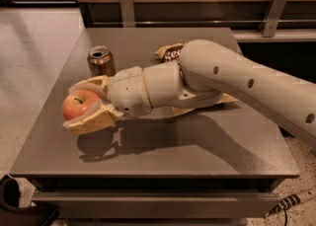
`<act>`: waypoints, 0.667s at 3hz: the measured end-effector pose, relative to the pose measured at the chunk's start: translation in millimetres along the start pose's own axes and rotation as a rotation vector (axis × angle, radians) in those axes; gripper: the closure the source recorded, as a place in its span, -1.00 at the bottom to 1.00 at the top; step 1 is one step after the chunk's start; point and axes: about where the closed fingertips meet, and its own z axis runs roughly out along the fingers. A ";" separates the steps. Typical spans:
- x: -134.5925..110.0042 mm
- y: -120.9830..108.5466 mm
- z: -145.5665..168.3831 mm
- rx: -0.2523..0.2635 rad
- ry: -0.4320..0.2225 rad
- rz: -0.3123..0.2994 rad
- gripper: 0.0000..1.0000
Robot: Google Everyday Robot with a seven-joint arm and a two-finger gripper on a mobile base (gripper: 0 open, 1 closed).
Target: Pick apple
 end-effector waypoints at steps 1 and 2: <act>-38.8 -7.8 -25.7 0.015 -0.030 -0.073 1.00; -58.2 -9.1 -36.8 0.024 -0.041 -0.115 1.00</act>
Offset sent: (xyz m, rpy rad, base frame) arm 0.0095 -0.0351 0.0886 0.0764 -0.1555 -0.0019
